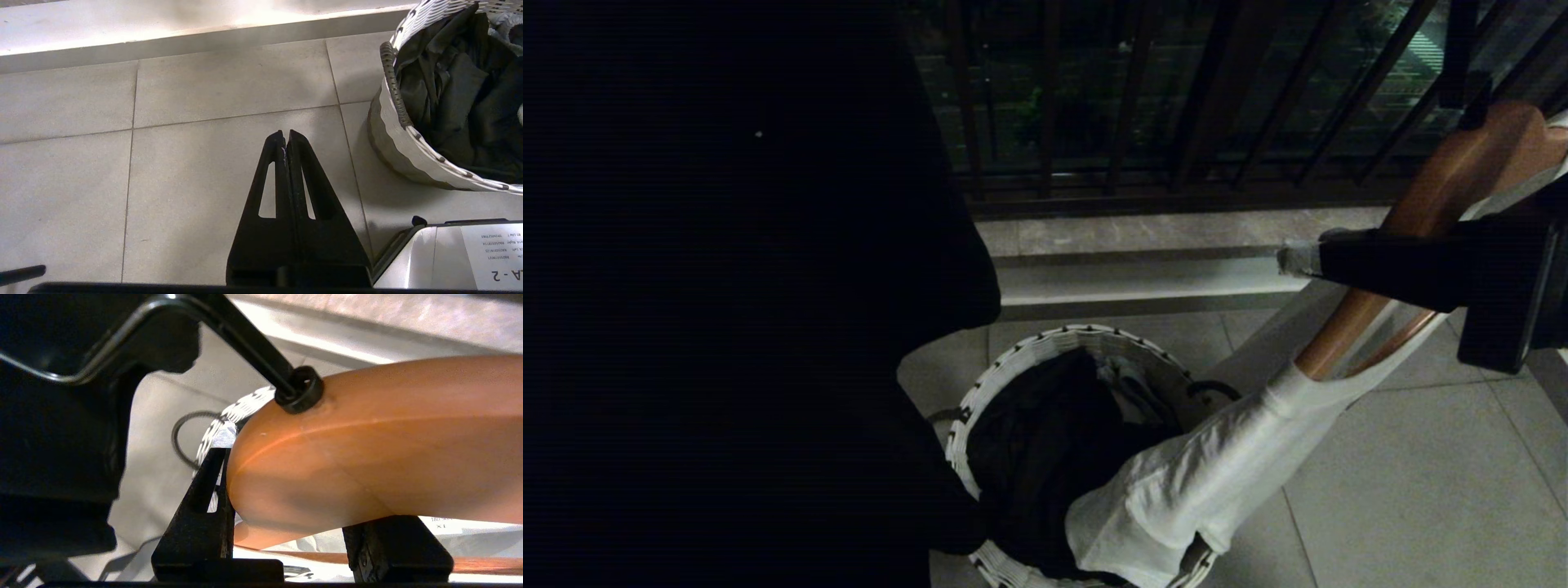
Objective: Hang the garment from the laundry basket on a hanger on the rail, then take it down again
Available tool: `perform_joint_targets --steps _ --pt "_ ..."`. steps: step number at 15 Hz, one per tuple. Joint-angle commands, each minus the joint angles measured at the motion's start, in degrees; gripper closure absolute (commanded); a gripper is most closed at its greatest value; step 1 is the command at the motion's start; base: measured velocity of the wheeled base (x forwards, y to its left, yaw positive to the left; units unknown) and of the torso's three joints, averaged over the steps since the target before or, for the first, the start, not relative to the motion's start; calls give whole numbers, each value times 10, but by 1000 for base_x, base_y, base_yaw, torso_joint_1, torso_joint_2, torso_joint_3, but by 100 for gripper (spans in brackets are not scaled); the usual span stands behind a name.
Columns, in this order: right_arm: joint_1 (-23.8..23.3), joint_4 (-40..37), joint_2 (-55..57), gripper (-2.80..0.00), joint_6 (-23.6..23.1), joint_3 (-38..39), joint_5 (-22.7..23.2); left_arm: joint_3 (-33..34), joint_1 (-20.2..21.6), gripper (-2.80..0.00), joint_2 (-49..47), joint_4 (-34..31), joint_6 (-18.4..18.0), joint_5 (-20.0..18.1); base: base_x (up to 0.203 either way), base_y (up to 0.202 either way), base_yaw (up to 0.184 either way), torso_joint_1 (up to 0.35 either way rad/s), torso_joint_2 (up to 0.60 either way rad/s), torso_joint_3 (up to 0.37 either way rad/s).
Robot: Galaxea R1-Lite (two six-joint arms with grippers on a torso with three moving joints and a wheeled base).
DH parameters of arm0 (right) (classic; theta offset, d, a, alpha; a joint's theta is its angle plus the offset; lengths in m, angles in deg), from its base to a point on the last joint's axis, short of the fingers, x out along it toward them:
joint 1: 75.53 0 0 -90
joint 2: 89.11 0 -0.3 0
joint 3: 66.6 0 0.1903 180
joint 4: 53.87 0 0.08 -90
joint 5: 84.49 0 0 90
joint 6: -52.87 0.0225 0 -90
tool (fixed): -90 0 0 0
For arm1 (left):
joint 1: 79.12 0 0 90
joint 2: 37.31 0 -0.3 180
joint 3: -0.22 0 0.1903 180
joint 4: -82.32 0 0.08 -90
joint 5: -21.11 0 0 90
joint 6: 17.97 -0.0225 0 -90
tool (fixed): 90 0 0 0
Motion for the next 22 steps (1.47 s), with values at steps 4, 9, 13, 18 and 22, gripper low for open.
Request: perform_joint_targets --steps 4,9,13,18,22 --pt "-18 -33 -18 0 0 -50 -1 2 0 0 0 0 0 0 0 0 0 0 0 0" --pt "-21 -34 -20 0 0 -52 -1 2 0 0 0 0 0 0 0 0 0 0 0 0" --pt "-22 -36 -28 0 0 -52 -1 1 0 0 0 0 -1 0 0 0 0 0 0 0" --pt "-22 -36 -35 0 0 -49 -1 1 0 0 0 0 -2 0 0 0 0 2 1 67" --pt "-22 -36 -41 0 1 -48 -5 1 -1 0 0 0 -2 0 0 0 0 5 3 207"
